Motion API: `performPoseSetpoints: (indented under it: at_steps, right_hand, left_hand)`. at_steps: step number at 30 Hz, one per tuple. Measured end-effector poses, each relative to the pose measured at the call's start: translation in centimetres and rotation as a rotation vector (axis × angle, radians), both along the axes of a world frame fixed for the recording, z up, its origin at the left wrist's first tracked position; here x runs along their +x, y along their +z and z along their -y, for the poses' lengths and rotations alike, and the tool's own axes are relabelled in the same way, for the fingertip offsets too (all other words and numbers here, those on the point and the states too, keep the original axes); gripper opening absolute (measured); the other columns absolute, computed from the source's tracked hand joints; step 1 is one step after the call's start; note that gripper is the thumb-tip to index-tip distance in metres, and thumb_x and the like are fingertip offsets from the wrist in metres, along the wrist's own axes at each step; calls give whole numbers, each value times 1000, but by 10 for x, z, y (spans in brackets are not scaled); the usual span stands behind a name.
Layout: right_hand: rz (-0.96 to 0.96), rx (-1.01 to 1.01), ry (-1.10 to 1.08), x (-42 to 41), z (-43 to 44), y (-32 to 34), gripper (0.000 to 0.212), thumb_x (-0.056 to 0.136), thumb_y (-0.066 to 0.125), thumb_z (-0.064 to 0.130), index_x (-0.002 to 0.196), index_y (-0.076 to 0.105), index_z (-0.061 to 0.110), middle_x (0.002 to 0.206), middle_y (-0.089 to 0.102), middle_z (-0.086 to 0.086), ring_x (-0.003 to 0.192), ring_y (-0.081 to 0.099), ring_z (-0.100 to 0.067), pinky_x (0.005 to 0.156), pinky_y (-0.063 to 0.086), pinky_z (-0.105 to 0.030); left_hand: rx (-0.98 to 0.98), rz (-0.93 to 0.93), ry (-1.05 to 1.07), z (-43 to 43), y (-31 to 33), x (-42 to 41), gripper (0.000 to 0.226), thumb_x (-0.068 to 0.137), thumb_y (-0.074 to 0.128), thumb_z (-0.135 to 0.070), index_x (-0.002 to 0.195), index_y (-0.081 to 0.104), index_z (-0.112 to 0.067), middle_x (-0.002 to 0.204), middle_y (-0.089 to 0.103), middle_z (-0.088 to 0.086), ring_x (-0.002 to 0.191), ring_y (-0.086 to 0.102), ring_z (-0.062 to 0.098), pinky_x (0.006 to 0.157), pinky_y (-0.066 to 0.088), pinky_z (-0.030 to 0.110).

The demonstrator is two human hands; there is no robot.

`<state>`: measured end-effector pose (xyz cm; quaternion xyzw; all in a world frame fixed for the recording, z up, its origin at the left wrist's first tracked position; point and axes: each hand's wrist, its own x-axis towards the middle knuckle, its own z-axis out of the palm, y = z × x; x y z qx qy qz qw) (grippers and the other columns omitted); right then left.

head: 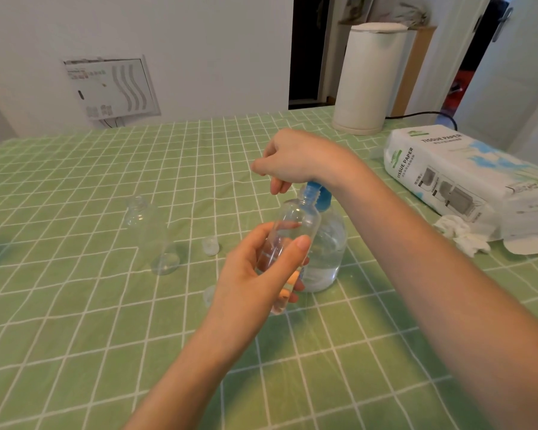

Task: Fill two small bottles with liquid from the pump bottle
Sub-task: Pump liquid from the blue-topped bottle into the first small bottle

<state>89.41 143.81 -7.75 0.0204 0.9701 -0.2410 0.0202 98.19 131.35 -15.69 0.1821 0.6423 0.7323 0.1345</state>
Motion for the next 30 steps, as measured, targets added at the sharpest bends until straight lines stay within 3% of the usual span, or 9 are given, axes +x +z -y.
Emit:
performPoseSetpoints:
  at_steps: [7, 14, 19, 26, 30]
  right_hand:
    - [-123, 5, 23, -2, -1, 12, 31, 94, 48, 25, 107, 67, 5, 79, 74, -2, 88, 71, -23, 73, 53, -28]
    - [-82, 11, 31, -2, 1, 11, 31, 95, 47, 26, 108, 66, 5, 82, 75, -3, 86, 71, -18, 79, 52, -30]
    - [-123, 7, 27, -1, 1, 4, 35, 93, 48, 24, 109, 68, 0, 79, 75, -4, 89, 71, -25, 75, 53, -29]
    - [-107, 10, 29, 1, 1, -1, 36, 94, 48, 24, 110, 68, -1, 79, 74, -4, 91, 70, -27, 77, 54, -30]
    - [-94, 0, 23, -1, -1, 6, 32, 93, 48, 24, 106, 68, 4, 78, 74, -3, 86, 71, -21, 75, 52, -26]
  left_hand:
    - [9, -22, -6, 1, 2, -2, 33, 71, 70, -46, 100, 66, -31, 71, 69, -3, 54, 59, 7, 50, 48, 17]
    - [16, -25, -4, 1, 0, -3, 28, 72, 63, -36, 99, 66, -32, 69, 68, -4, 54, 58, 6, 50, 47, 16]
    - [8, -12, -2, 1, -1, -2, 25, 73, 67, -39, 96, 67, -31, 69, 69, -4, 53, 58, 6, 48, 48, 18]
    - [10, -12, -4, 0, -1, -1, 40, 63, 63, -44, 99, 66, -27, 68, 68, -3, 52, 57, 6, 48, 48, 17]
    - [18, -16, -7, 0, -1, -1, 24, 76, 69, -41, 98, 66, -30, 69, 68, -3, 53, 57, 6, 49, 47, 16]
